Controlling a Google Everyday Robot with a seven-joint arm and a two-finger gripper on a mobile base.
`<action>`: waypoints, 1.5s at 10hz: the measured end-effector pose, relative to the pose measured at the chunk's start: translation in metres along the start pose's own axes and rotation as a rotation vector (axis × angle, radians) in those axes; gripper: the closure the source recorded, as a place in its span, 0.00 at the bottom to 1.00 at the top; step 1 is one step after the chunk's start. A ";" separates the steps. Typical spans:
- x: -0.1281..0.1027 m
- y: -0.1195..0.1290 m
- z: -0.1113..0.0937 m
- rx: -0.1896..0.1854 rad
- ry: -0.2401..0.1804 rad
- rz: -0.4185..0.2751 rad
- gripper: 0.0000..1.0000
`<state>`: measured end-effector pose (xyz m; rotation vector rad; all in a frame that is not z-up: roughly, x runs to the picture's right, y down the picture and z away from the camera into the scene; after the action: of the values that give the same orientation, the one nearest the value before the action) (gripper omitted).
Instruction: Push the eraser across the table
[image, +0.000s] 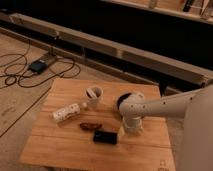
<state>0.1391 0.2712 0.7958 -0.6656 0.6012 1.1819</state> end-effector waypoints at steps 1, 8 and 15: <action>-0.003 0.008 0.000 -0.001 0.004 -0.016 0.20; -0.030 0.067 -0.004 -0.026 0.008 -0.121 0.20; -0.062 0.109 -0.006 -0.024 -0.024 -0.113 0.20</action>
<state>0.0170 0.2537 0.8199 -0.6966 0.5236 1.0919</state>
